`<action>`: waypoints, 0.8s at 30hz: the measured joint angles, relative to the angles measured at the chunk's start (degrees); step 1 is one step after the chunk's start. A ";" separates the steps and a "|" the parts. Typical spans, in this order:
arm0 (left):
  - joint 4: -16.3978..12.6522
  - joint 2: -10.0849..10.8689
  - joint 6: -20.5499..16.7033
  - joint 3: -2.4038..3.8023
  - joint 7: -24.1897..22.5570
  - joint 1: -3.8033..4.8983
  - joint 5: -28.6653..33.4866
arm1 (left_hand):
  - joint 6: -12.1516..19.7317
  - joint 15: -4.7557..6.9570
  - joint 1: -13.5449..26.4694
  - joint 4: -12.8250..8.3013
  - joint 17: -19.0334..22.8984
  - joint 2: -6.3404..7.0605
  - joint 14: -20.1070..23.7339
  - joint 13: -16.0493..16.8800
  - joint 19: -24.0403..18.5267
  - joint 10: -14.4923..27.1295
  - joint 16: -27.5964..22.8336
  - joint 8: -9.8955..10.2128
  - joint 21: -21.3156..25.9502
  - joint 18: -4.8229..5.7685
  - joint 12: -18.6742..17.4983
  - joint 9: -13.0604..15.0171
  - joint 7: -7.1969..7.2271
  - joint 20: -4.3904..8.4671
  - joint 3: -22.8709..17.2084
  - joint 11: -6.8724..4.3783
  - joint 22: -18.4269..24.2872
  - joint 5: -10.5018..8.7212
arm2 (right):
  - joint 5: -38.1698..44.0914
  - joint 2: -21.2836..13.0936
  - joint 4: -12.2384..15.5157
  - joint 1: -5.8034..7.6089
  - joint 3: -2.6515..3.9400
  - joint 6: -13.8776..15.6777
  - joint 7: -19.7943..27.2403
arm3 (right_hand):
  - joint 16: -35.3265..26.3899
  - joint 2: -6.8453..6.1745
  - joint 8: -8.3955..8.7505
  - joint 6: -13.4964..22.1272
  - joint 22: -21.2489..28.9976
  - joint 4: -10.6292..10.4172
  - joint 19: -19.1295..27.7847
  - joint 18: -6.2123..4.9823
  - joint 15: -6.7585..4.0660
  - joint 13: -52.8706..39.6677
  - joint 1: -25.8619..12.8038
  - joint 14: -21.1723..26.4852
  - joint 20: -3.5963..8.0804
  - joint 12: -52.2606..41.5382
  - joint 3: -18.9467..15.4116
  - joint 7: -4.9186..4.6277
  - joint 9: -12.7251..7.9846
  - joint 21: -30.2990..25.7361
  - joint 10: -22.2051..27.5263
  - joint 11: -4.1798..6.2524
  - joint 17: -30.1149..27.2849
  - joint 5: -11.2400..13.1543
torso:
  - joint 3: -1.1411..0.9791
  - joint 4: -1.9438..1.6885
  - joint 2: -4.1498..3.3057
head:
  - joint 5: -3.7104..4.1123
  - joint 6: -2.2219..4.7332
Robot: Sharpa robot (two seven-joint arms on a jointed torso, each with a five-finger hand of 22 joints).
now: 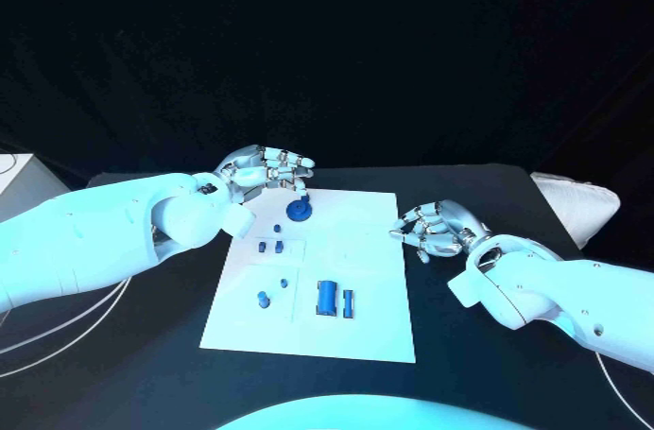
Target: Assemble the parts on the task board
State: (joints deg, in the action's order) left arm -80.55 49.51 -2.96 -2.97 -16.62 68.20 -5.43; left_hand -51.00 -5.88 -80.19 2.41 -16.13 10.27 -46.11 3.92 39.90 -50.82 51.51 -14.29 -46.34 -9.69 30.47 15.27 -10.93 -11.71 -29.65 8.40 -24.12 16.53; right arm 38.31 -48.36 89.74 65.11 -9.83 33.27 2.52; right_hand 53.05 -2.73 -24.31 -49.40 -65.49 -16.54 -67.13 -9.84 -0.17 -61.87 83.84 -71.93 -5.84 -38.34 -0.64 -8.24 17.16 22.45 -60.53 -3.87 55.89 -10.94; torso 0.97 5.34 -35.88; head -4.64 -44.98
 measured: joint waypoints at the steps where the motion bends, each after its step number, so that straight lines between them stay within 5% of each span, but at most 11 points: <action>1: 0.54 -0.50 -0.72 0.00 -1.10 -0.14 0.66 | 0.00 -0.17 0.08 0.21 0.59 0.08 0.17 -0.16 -0.20 0.00 -1.29 0.00 1.04 0.00 -1.04 0.09 0.00 -0.20 -0.21 0.00 0.62 -0.55 | -2.12 0.54 -1.79 0.18 0.20 -0.07 1.31 | -4.48 -0.07 0.19 0.40 1.89 -0.01 0.99 0.00 0.30 2.72 0.73 2.36 -0.34 2.58 0.56 -0.26 -0.24 -2.57 1.17 -0.38 -3.08 0.00 | 0.02 0.05 0.15 | -0.08 0.52; 5: 2.54 -1.95 -3.27 0.01 -4.77 -0.49 3.06 | 0.03 -0.75 0.25 1.54 3.78 0.77 0.04 -0.32 -0.78 -2.11 -9.51 0.15 7.20 0.01 -6.85 0.33 -0.03 -1.42 -1.24 0.43 4.34 -1.53 | -8.97 2.34 -7.53 0.62 0.83 -0.58 5.43 | -12.97 -0.64 1.46 1.84 8.06 -0.02 2.67 0.00 1.23 13.82 2.47 6.45 -1.42 11.01 3.25 -0.68 -1.42 -8.94 3.28 -0.67 -7.89 0.40 | -0.01 0.26 0.70 | -0.76 2.47; 9: 5.55 -3.86 -5.64 0.05 -8.10 -0.74 5.56 | 0.56 -1.91 -0.24 2.53 6.10 1.58 -0.80 -0.31 -0.18 -4.18 -19.84 0.97 16.67 0.00 -14.35 -0.12 -0.49 -3.26 -2.24 1.30 10.19 -1.67 | -15.59 4.20 -13.21 0.81 1.56 -1.67 9.68 | -25.15 -2.08 4.68 0.92 18.41 0.01 4.32 0.01 2.81 32.83 3.88 9.27 -2.89 22.85 8.77 -1.63 -3.53 -16.99 0.36 -2.06 -15.82 2.70 | -0.20 0.36 1.12 | -1.44 4.32; 15: 8.20 -5.61 -7.50 0.04 -10.57 -0.98 7.48 | 0.95 -2.64 -0.24 2.74 6.71 1.58 -0.67 -0.31 -0.18 -5.05 -26.40 1.46 23.53 0.01 -19.06 -0.86 -0.30 -4.49 -2.45 1.77 14.42 -1.67 | -20.83 5.53 -16.62 1.09 1.97 -3.25 13.43 | -36.89 -5.21 8.34 -0.75 30.51 0.20 5.61 0.03 4.25 47.53 2.65 8.79 -4.59 29.87 15.99 -2.22 -5.00 -18.58 -3.13 -3.16 -23.59 5.42 | -0.63 0.27 1.29 | -1.85 6.06; 16: 8.41 -5.76 -7.68 0.03 -10.74 -1.00 7.62 | 3.26 -2.43 0.41 2.69 7.16 1.30 1.25 -0.47 -1.57 -3.06 -27.83 2.18 24.82 0.01 -19.81 -1.56 0.24 -3.86 -1.22 1.36 15.03 -2.39 | -21.19 5.59 -16.73 1.17 2.02 -3.40 13.71 | -38.07 -5.49 9.14 0.47 32.49 0.64 6.35 0.04 4.38 48.78 1.92 9.44 -4.55 30.50 15.91 -1.99 -5.49 -18.76 -2.83 -2.92 -25.10 5.69 | -0.68 0.25 1.28 | -1.86 6.21; 17: 8.38 -5.73 -7.69 0.02 -10.73 -1.00 7.62 | 8.00 -1.69 2.71 2.23 8.05 0.32 5.64 -0.83 -5.25 2.18 -30.21 3.42 26.99 0.56 -20.90 -2.94 1.25 -2.37 1.78 0.43 15.97 -3.80 | -21.23 5.59 -16.72 1.16 2.03 -3.38 13.71 | -39.84 -4.87 10.82 5.57 36.23 2.28 8.33 0.39 4.03 50.37 -0.77 11.47 -3.51 31.43 14.40 -0.95 -6.77 -19.29 -0.73 -2.29 -28.52 6.34 | -0.69 0.25 1.27 | -1.87 6.22; 19: 8.24 -5.61 -7.73 0.01 -10.63 -1.03 7.60 | 18.35 0.12 8.30 1.11 10.00 -2.26 15.37 -1.58 -13.57 13.87 -35.38 6.06 31.67 2.72 -23.24 -5.92 3.60 1.10 8.47 -1.65 17.96 -6.91 | -21.24 5.49 -16.53 1.06 2.07 -3.24 13.64 | -43.09 -3.06 14.09 16.22 43.32 5.74 12.90 2.89 3.12 53.22 -6.71 15.76 -1.21 33.13 11.07 1.27 -9.25 -20.04 3.57 -0.84 -35.13 7.48 | -0.68 0.23 1.28 | -1.83 6.21; 20: 8.06 -5.53 -7.83 0.03 -10.57 -1.11 7.59 | 24.40 1.19 11.98 0.47 11.11 -3.74 21.05 -2.00 -18.42 20.67 -38.35 7.58 34.38 4.15 -24.57 -7.64 5.00 3.08 12.37 -2.90 19.08 -8.68 | -21.32 5.39 -16.20 0.85 2.28 -3.11 13.60 | -44.93 -1.97 15.97 22.32 47.40 7.72 20.10 4.20 2.59 54.82 -10.64 21.44 0.08 34.09 9.09 2.59 -10.71 -20.54 7.58 0.03 -38.96 8.11 | -0.68 0.18 1.31 | -1.72 6.21; 24: 6.70 -5.49 -8.79 0.30 -10.49 -1.69 7.54 | 37.20 3.46 22.35 -0.92 13.54 -6.90 33.13 -2.92 -28.76 35.21 -44.70 10.80 40.14 6.72 -27.41 -11.30 7.82 7.22 20.70 -5.57 21.51 -12.47 | -22.27 5.00 -13.75 -0.09 3.67 -2.17 13.90 | -48.86 0.34 20.00 35.39 56.12 11.87 41.92 6.38 1.40 58.23 -21.76 44.41 2.87 36.14 4.94 5.34 -13.82 -21.24 30.94 1.87 -47.13 9.49 | -0.69 -0.42 1.70 | -0.74 6.85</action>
State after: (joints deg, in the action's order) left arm -73.86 44.02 -11.75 -2.67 -27.11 66.51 2.11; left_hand -13.80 -2.42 -57.84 1.49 -2.59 3.37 -12.97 1.00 11.14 -15.61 6.81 -3.48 -6.20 -2.97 3.06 3.97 -3.11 -4.49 -8.95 2.83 -2.61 4.06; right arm 16.04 -43.36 75.99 65.03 -6.16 31.10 16.42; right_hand 4.19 -2.40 -4.32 -14.00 -9.37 -4.67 -25.22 -3.46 1.24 -3.64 62.07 -27.52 -2.96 -2.20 4.30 -2.90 3.34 1.20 -29.59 -2.00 8.76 -1.44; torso 0.28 4.92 -34.18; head -5.38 -38.13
